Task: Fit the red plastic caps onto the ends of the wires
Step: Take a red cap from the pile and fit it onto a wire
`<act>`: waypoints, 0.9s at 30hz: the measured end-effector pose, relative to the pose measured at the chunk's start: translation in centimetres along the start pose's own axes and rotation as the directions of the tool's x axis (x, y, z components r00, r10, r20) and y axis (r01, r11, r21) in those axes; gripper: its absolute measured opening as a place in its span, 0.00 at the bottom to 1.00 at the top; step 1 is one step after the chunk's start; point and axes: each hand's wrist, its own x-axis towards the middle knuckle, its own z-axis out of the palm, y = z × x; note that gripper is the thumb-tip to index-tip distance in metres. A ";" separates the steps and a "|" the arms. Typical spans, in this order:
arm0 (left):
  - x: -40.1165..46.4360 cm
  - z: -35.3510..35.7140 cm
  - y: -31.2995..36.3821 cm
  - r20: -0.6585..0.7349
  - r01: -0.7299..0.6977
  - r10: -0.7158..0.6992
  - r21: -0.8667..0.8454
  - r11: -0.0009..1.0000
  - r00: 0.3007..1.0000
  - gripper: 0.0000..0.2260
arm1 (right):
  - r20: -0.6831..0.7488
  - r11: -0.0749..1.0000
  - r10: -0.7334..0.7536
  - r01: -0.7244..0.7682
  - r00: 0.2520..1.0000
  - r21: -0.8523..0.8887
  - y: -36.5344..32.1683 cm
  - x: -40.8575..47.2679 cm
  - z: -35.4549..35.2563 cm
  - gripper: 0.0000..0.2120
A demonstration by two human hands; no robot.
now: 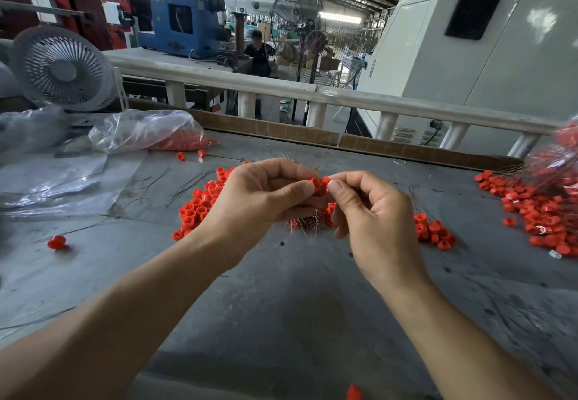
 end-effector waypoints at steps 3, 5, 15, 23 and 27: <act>0.0 -0.1 -0.1 0.004 0.001 -0.001 0.008 1.000 1.000 0.07 | 0.010 1.000 0.018 -0.019 1.000 0.018 -0.1 0.0 0.0 0.06; 0.0 -0.1 -0.1 0.003 0.006 -0.006 0.013 1.000 1.000 0.07 | 0.014 0.999 0.018 -0.019 1.000 0.044 -0.2 -0.1 0.0 0.07; 0.1 0.0 0.0 -0.032 -0.004 0.004 -0.006 1.000 0.999 0.06 | 0.033 1.000 -0.018 0.018 0.999 0.011 0.2 -0.1 0.1 0.06; 0.1 -0.1 -0.1 -0.037 -0.002 0.002 0.015 1.000 0.999 0.07 | 0.036 0.999 -0.014 0.013 0.999 0.042 0.2 -0.2 0.1 0.02; 0.0 -0.2 0.0 -0.036 0.002 -0.001 0.028 1.000 0.999 0.07 | 0.034 0.999 -0.018 0.017 0.999 0.043 0.4 -0.2 0.1 0.02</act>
